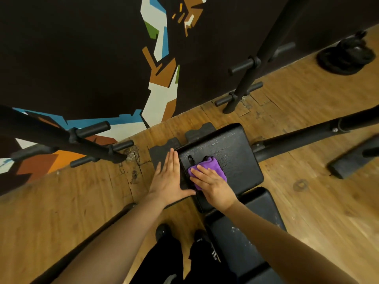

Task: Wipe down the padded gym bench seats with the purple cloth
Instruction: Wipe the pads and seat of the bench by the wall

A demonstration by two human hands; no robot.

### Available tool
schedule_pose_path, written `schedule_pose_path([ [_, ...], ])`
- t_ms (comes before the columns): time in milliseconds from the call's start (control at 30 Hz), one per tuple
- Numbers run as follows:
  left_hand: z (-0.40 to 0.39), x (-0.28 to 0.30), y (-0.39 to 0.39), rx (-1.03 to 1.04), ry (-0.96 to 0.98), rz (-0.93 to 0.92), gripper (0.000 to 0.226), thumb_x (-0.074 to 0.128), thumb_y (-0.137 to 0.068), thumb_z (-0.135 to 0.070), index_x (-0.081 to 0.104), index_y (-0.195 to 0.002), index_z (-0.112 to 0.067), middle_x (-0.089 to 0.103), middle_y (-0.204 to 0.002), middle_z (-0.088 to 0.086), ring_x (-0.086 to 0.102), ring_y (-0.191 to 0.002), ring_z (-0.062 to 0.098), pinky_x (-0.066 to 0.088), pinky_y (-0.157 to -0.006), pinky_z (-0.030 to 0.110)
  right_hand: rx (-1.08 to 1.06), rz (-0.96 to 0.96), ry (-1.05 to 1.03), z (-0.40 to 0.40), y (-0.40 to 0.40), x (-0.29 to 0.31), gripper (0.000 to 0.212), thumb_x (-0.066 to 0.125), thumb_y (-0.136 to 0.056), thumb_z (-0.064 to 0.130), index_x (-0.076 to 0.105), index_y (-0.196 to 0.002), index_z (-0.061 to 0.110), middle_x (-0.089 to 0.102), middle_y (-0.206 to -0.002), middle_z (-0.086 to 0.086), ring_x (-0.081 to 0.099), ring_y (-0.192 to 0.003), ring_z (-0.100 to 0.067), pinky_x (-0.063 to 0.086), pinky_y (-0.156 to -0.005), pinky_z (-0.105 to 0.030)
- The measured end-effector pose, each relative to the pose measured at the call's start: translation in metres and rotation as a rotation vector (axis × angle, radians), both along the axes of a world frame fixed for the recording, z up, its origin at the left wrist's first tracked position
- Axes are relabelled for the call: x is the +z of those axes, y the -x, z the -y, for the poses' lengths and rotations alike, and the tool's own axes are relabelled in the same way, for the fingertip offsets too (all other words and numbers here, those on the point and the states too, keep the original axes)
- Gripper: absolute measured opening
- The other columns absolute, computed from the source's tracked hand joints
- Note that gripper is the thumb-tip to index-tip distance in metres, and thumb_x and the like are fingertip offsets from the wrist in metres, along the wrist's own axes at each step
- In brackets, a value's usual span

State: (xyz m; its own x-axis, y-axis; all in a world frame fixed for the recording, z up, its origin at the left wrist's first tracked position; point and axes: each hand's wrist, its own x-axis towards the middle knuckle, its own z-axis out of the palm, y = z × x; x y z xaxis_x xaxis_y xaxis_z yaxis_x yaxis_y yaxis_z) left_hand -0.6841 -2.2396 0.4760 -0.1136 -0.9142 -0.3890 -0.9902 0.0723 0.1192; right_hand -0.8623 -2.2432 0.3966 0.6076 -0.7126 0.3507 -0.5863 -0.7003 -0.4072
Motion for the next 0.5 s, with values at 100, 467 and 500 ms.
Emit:
schedule_pose_path([
  [100, 0.001, 0.001, -0.003, -0.044, 0.005, 0.042, 0.133, 0.057, -0.072, -0.076, -0.034, -0.138, -0.005, -0.042, -0.141, 0.008, -0.025, -0.142, 0.02, -0.002, -0.12, 0.042, 0.002, -0.024, -0.014, -0.016, 0.013, -0.009, 0.041, 0.043, -0.082, 0.01, 0.066, -0.116, 0.011, 0.058, -0.13, -0.005, 0.044, -0.126, -0.024, 0.039, -0.1, -0.049],
  [467, 0.006, 0.001, 0.017, -0.021, 0.043, 0.131, 0.122, 0.055, -0.081, -0.066, -0.027, -0.142, 0.0, -0.042, -0.141, 0.015, -0.025, -0.142, 0.029, -0.001, -0.119, 0.046, -0.039, 0.037, -0.04, -0.048, 0.034, -0.026, 0.037, 0.044, -0.085, 0.008, 0.066, -0.114, 0.01, 0.061, -0.126, -0.006, 0.043, -0.125, -0.022, 0.046, -0.096, -0.046],
  [500, 0.007, 0.001, 0.018, -0.015, 0.041, 0.137, 0.122, 0.057, -0.081, -0.065, -0.026, -0.143, 0.0, -0.041, -0.143, 0.015, -0.025, -0.142, 0.029, -0.001, -0.119, 0.046, -0.051, 0.081, -0.033, -0.045, 0.034, -0.021, 0.034, 0.049, -0.084, 0.006, 0.066, -0.113, 0.009, 0.061, -0.125, -0.007, 0.044, -0.124, -0.023, 0.049, -0.092, -0.048],
])
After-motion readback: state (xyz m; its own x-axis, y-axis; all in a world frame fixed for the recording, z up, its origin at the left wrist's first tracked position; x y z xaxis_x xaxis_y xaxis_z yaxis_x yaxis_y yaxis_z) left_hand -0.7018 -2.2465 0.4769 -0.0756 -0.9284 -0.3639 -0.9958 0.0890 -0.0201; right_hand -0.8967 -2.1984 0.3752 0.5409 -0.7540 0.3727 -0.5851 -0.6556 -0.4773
